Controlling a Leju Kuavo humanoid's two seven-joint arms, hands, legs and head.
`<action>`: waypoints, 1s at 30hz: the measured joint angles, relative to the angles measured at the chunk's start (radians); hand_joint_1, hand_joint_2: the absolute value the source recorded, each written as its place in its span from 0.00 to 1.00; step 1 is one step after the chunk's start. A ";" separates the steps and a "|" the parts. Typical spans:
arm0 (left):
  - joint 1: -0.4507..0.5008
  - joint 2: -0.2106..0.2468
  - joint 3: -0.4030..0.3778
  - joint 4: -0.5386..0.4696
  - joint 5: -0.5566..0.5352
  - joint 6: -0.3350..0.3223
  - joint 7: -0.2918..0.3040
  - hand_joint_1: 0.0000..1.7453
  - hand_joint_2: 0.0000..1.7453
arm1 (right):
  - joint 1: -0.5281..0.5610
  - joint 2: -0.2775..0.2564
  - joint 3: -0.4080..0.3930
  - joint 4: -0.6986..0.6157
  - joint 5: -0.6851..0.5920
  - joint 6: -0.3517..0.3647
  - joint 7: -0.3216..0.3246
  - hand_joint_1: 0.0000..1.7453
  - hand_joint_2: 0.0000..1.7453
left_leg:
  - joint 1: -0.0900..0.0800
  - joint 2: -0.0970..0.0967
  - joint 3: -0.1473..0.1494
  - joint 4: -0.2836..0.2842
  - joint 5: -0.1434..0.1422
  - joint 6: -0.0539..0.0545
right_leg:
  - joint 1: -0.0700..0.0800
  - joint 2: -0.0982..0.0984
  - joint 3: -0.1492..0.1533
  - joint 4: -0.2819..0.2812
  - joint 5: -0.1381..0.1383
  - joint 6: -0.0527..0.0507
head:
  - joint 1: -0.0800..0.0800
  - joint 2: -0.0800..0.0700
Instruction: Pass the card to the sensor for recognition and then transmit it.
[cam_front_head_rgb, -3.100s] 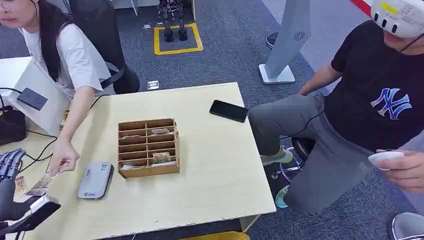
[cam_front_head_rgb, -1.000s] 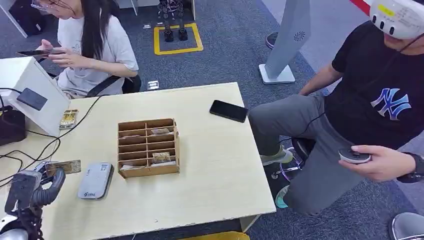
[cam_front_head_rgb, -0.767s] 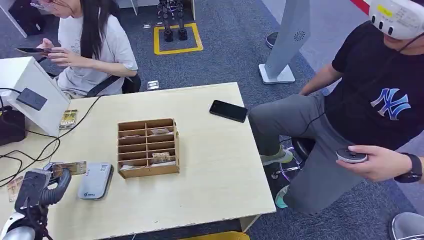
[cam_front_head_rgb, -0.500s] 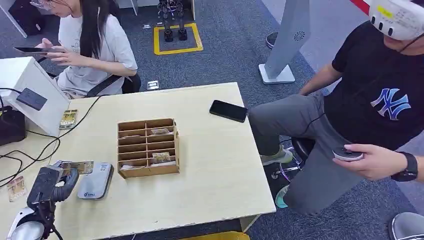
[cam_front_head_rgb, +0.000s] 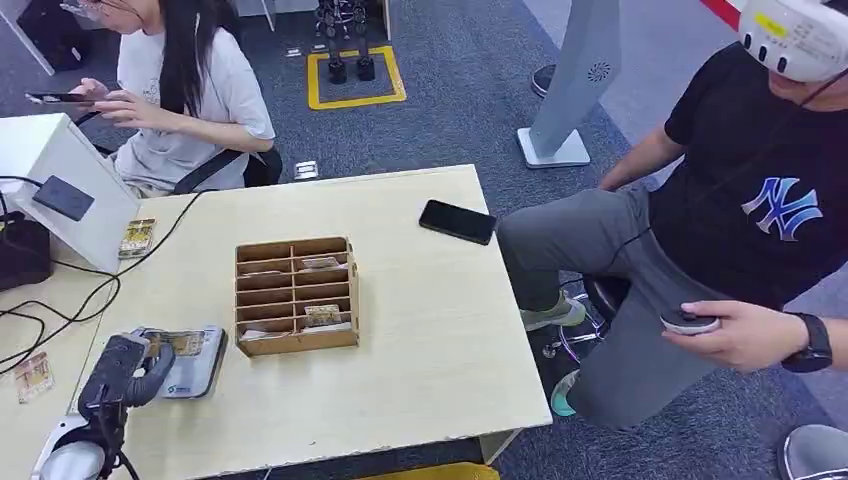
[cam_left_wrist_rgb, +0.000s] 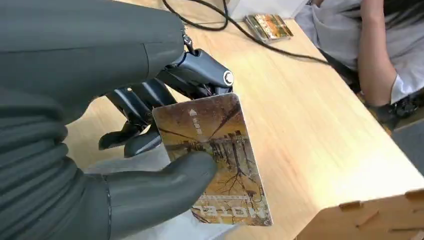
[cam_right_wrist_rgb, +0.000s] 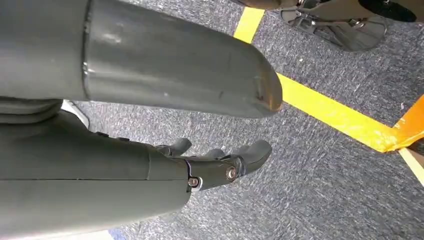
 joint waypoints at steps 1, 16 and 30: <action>-0.001 0.000 -0.003 0.005 -0.003 0.001 0.001 1.00 1.00 | 0.000 0.000 0.000 0.000 0.000 0.000 0.000 0.00 0.00 | 0.000 0.000 0.000 0.000 0.000 0.000 | 0.000 0.000 0.000 0.000 0.000 0.000 | 0.000 0.000; -0.023 0.000 -0.027 0.056 -0.114 0.063 0.007 1.00 1.00 | 0.000 0.000 0.000 0.000 0.002 0.002 0.000 0.00 0.00 | 0.000 0.000 0.000 0.000 0.000 0.000 | 0.000 0.000 0.000 0.000 0.000 0.000 | 0.000 0.000; -0.037 0.003 -0.036 0.096 -0.272 0.146 0.030 1.00 1.00 | 0.000 0.000 0.000 0.000 0.013 0.005 -0.003 0.00 0.00 | 0.000 0.000 0.001 0.000 0.000 0.000 | 0.000 0.000 0.001 0.000 0.000 0.000 | 0.000 0.000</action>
